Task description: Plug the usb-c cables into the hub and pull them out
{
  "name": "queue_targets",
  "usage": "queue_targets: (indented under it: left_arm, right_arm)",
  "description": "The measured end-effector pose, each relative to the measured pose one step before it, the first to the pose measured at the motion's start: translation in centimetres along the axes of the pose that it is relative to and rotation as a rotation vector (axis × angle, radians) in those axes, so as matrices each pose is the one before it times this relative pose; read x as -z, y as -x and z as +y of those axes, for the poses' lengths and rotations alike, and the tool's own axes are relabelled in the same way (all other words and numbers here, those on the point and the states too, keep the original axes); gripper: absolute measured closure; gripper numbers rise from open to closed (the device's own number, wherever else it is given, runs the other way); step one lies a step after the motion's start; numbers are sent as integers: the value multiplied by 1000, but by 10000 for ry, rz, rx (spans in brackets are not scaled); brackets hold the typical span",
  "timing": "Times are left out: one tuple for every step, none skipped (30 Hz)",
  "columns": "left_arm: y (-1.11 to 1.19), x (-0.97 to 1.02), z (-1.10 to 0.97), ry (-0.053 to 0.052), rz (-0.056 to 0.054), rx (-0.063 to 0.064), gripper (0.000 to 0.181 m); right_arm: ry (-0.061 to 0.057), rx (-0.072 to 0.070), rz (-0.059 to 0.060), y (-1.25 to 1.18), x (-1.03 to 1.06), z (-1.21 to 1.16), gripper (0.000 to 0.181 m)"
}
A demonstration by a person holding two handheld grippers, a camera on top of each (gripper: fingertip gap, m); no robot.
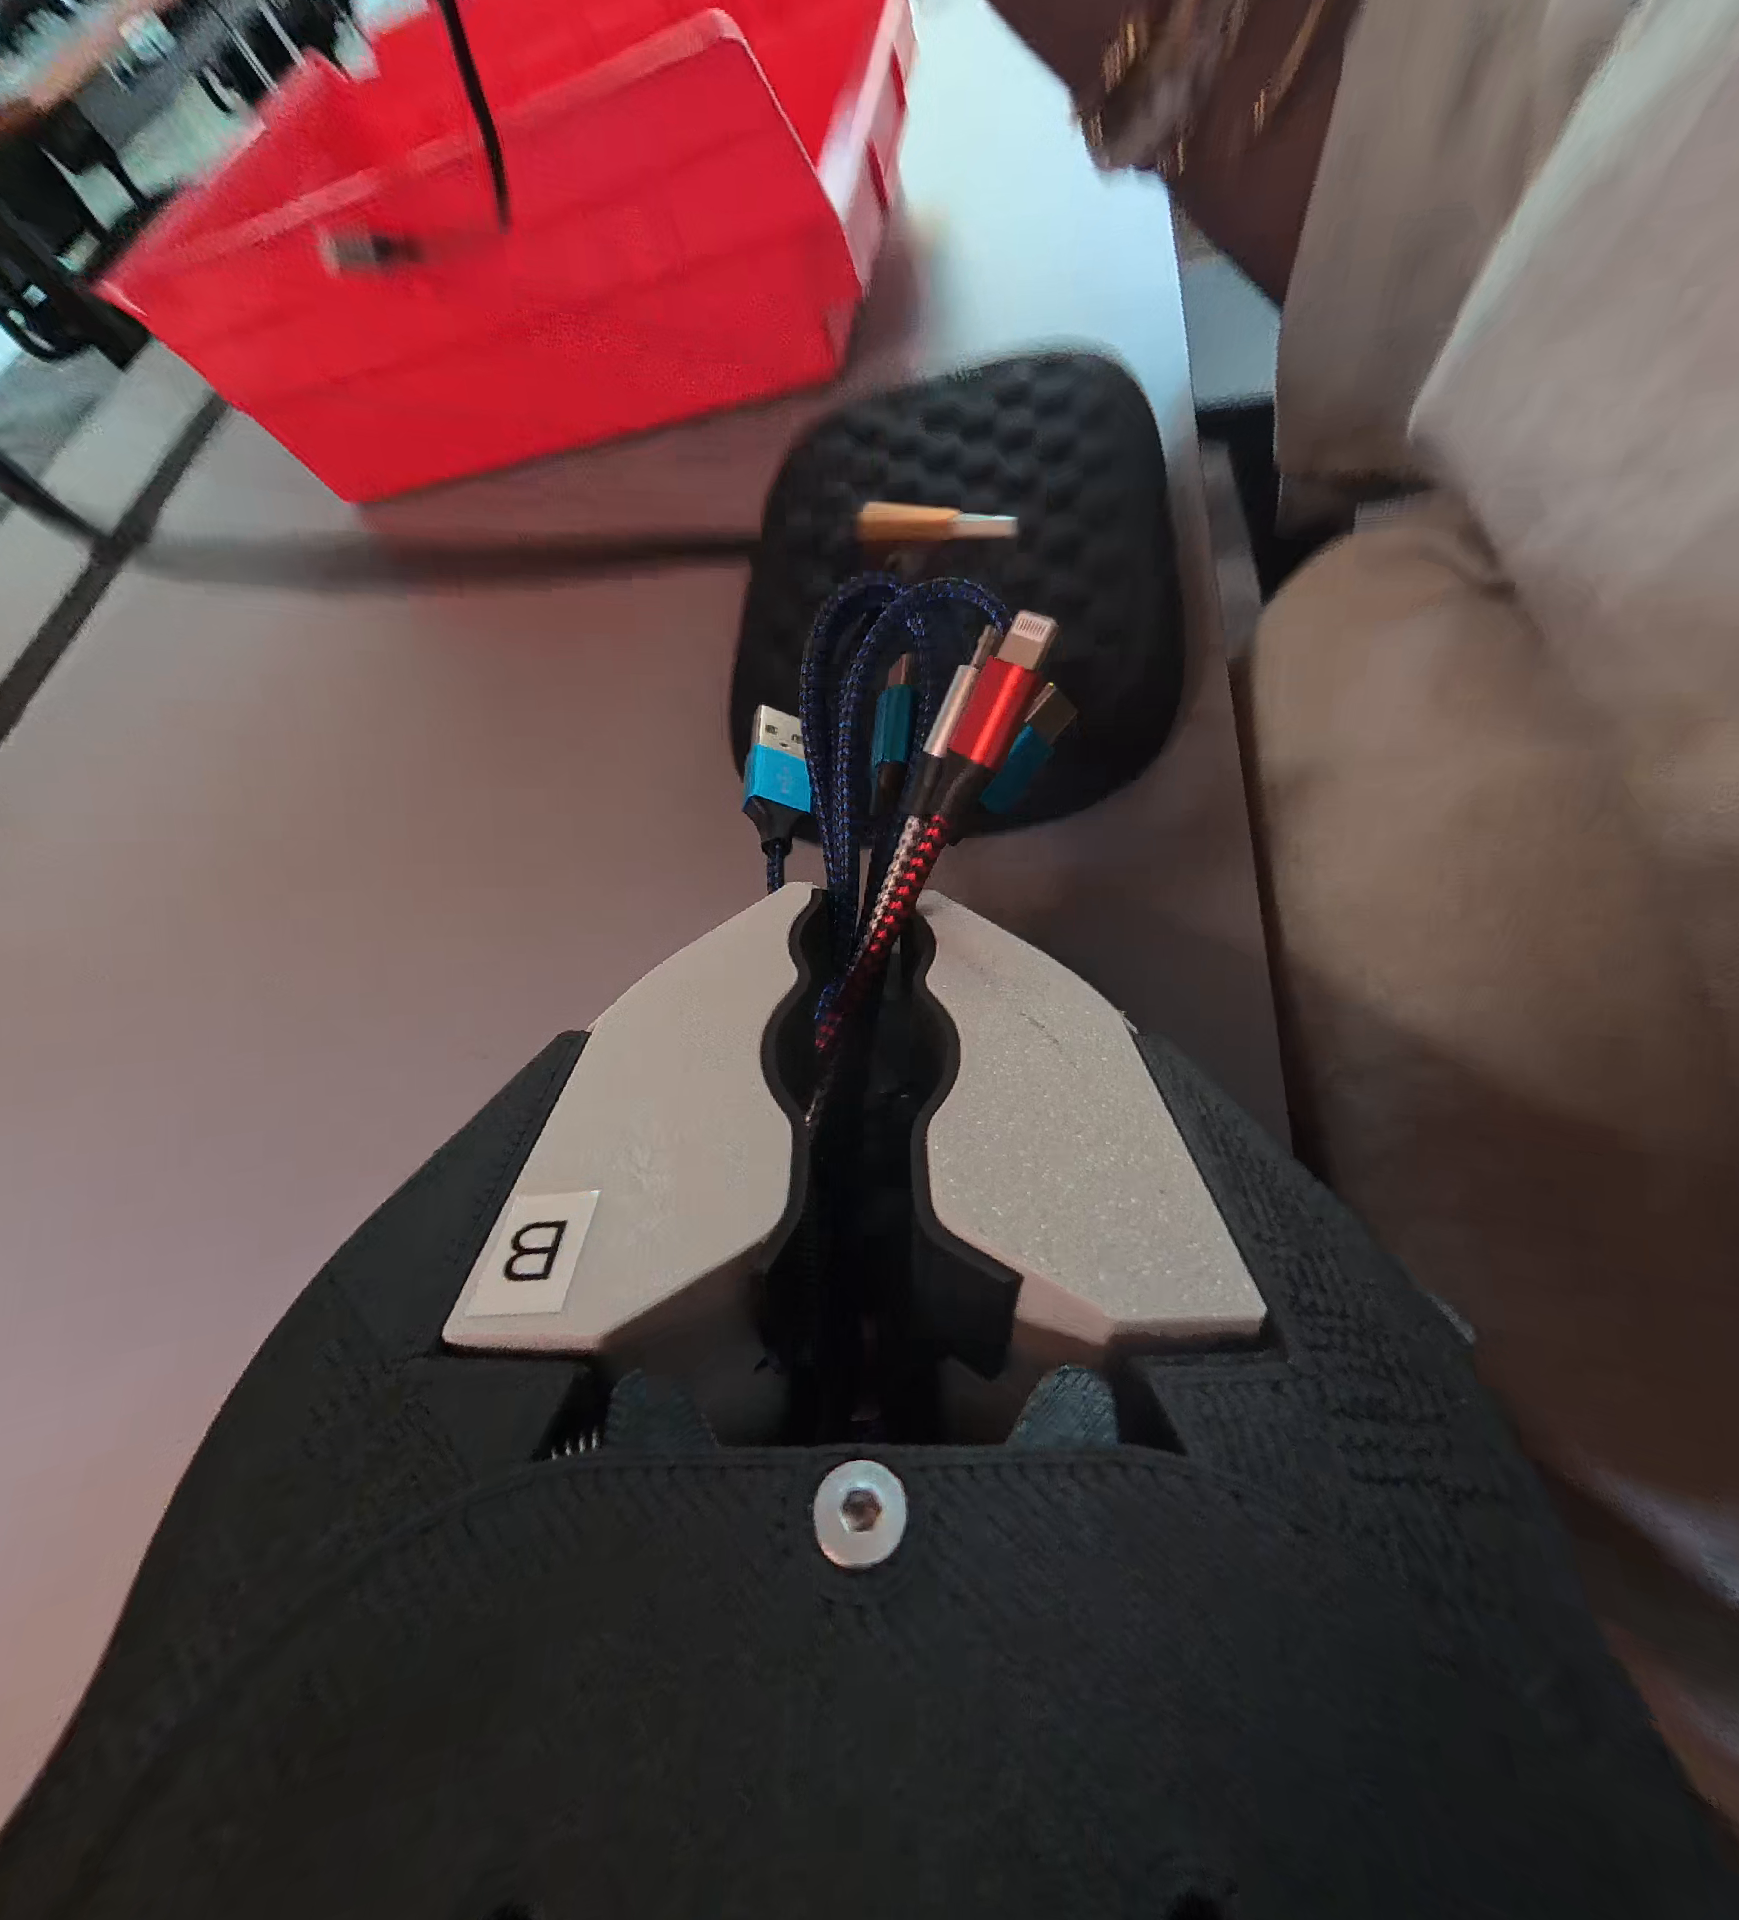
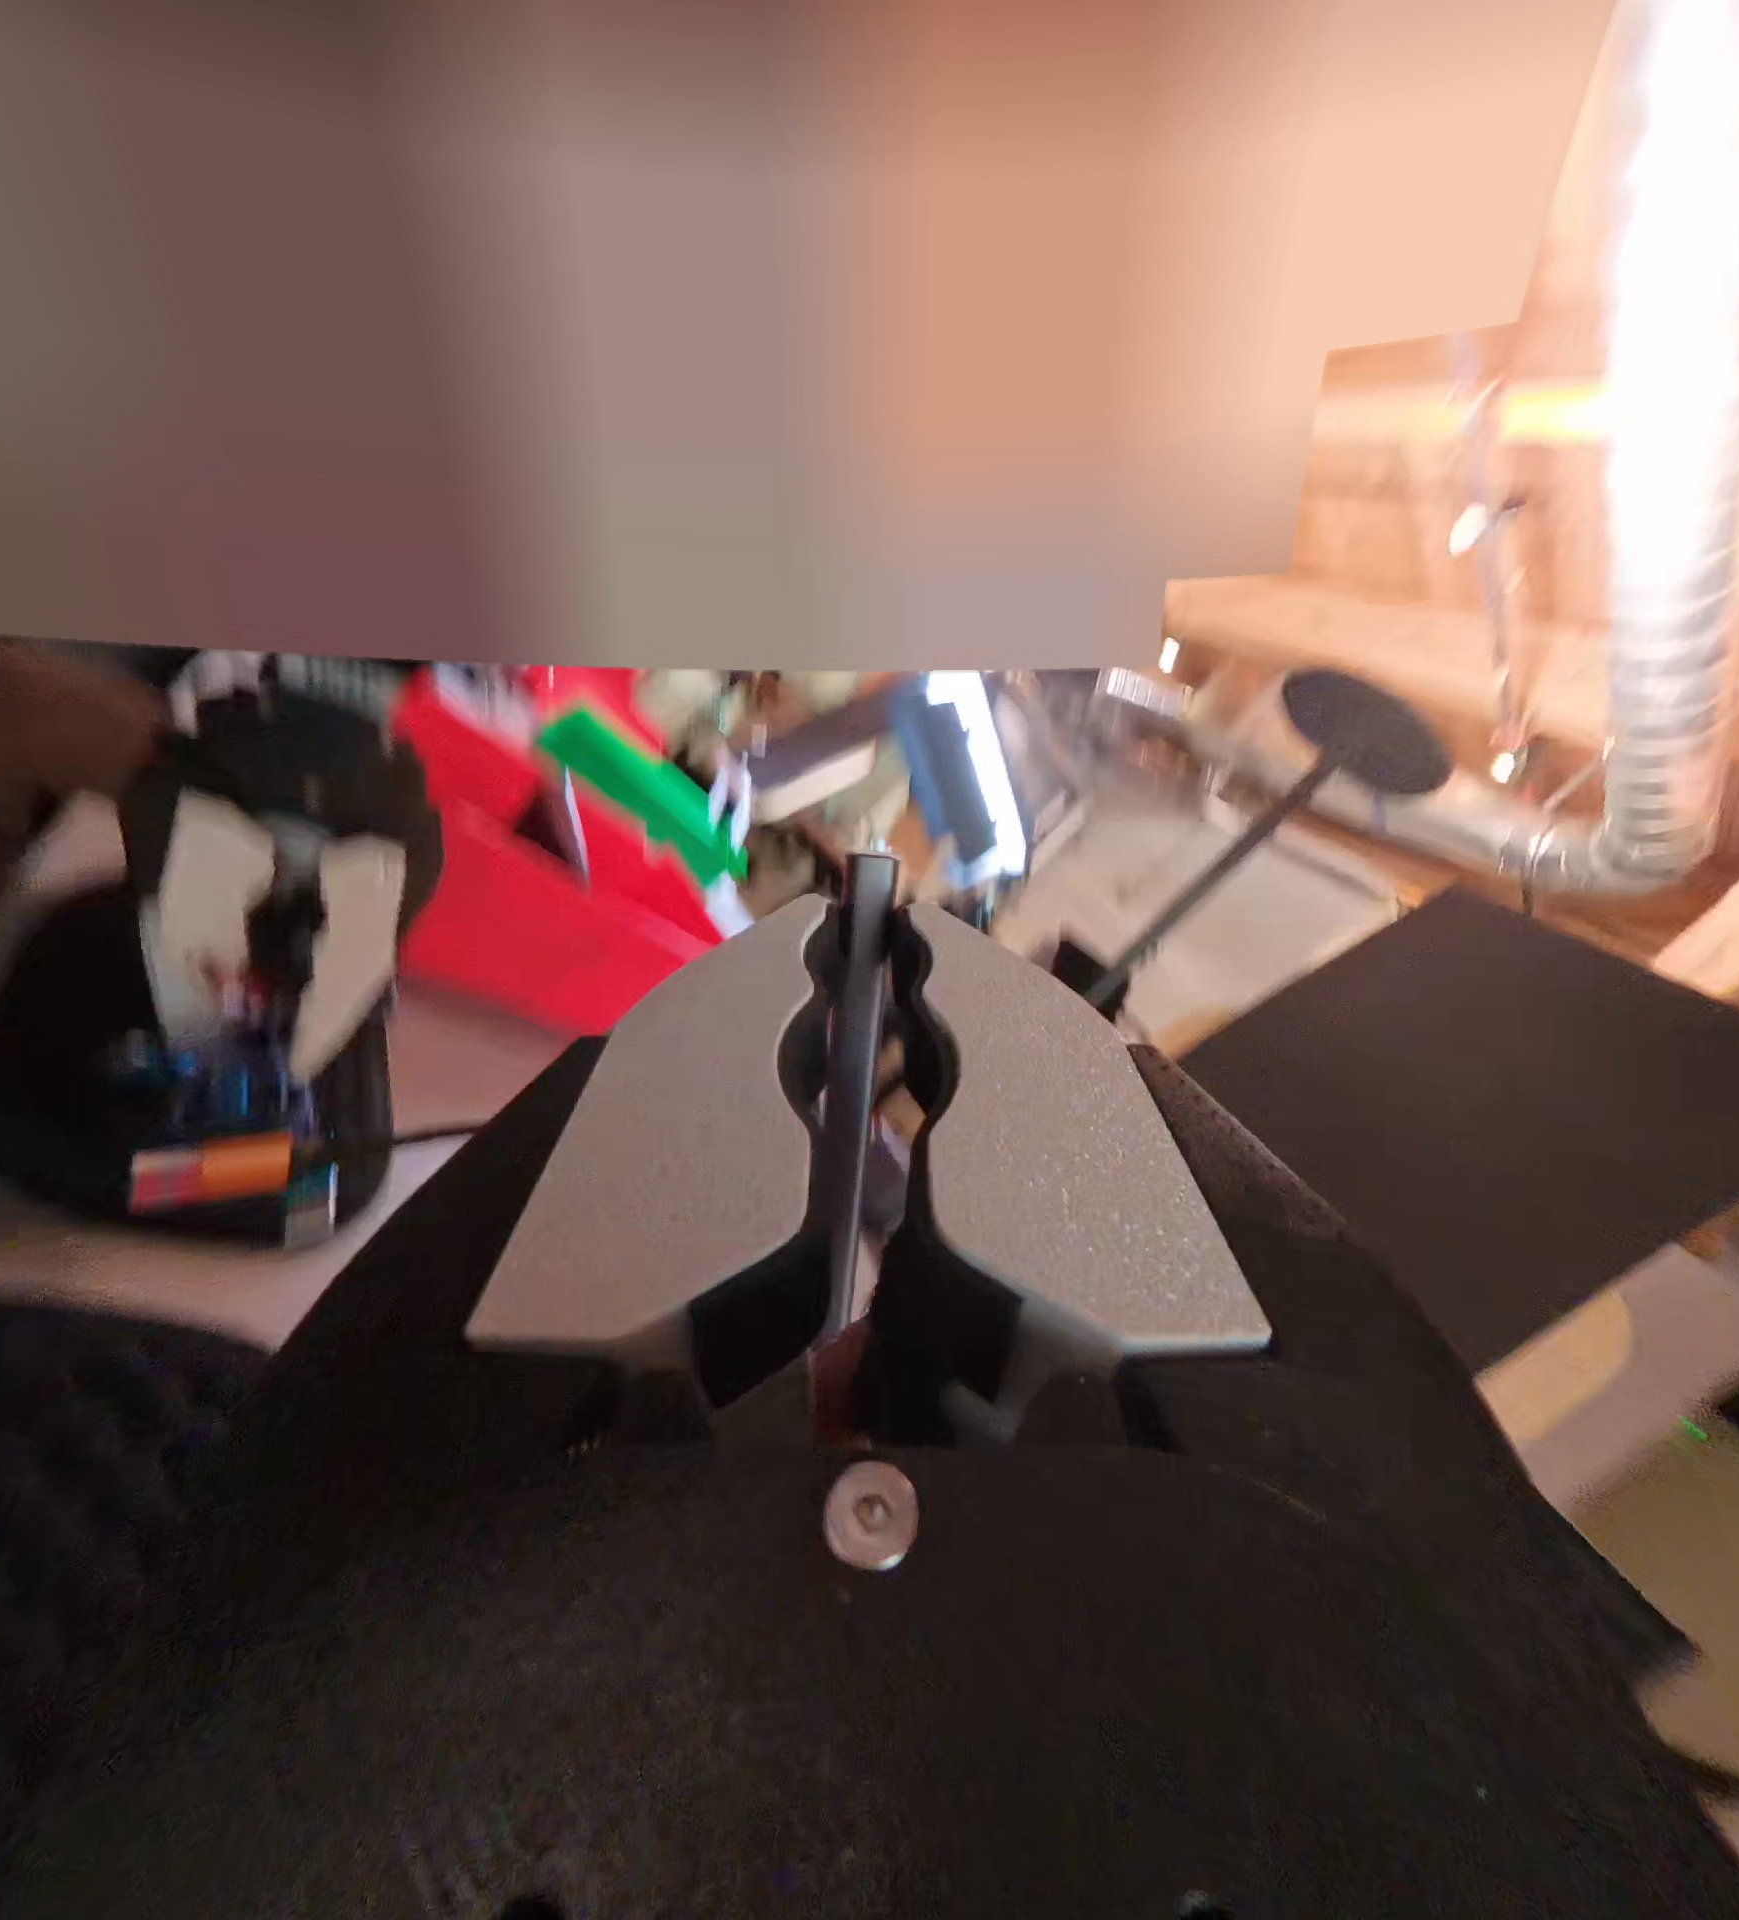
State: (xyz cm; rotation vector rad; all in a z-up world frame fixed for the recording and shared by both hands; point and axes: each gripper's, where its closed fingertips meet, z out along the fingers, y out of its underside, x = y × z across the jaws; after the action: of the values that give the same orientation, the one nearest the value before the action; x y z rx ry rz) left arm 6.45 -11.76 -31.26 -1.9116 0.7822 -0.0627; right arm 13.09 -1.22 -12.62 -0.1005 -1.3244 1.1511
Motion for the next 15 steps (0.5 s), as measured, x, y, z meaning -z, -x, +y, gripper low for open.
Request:
queue_targets:
  left_arm:
    - [222, 316, -293, -307, -49, 172, 170]
    - [225, 262, -291, -298, -64, 183, 170]
    - [248, 282, -286, -281, -75, 169, 170]
    - [264, 269, -288, -285, -100, 157, 170]
    - [300, 252, -291, -287, -120, 153, 170]
    - [307, 218, -276, -277, -125, 160, 170]
    - [291, 219, -285, -254, -130, 155, 170]
    - [300, 200, -289, -245, -139, 133, 170]
    - [276, 176, -261, -233, -141, 106, 170]
    - [288, 165, -242, -222, -148, 97, 170]
    - [250, 154, -227, -198, -123, 99, 170]
    - [180, 150, -204, -180, -74, 102, 170]
    - [178, 143, -187, -165, -53, 125, 170]
    - [177, 155, -199, -162, -59, 137, 170]
    - [205, 144, -219, -178, -90, 123, 170]
  right_arm:
    - [1128, 565, -306, 777, -696, 1756, 173]
    - [997, 568, -358, 952, -760, 1519, 173]
    - [888, 550, -401, 1101, -761, 1302, 173]
    - [814, 520, -443, 1266, -759, 1150, 173]
    - [719, 491, -439, 1382, -766, 977, 173]
    - [609, 434, -445, 1495, -755, 796, 172]
    - [509, 311, -471, 1556, -712, 627, 172]
    - [349, 128, -445, 1471, -632, 402, 172]
    - [187, -40, -451, 1397, -544, 217, 172]
    - [55, -186, -423, 1245, -445, 59, 172]
    - [-22, -302, -490, 1186, -380, -27, 173]
    - [14, -413, -419, 915, -323, 13, 171]
    - [15, -405, -258, 520, -211, 6, 163]
    - [-55, -417, -130, 188, -59, -91, 155]
    - [-204, -464, -7, -108, 92, -337, 151]
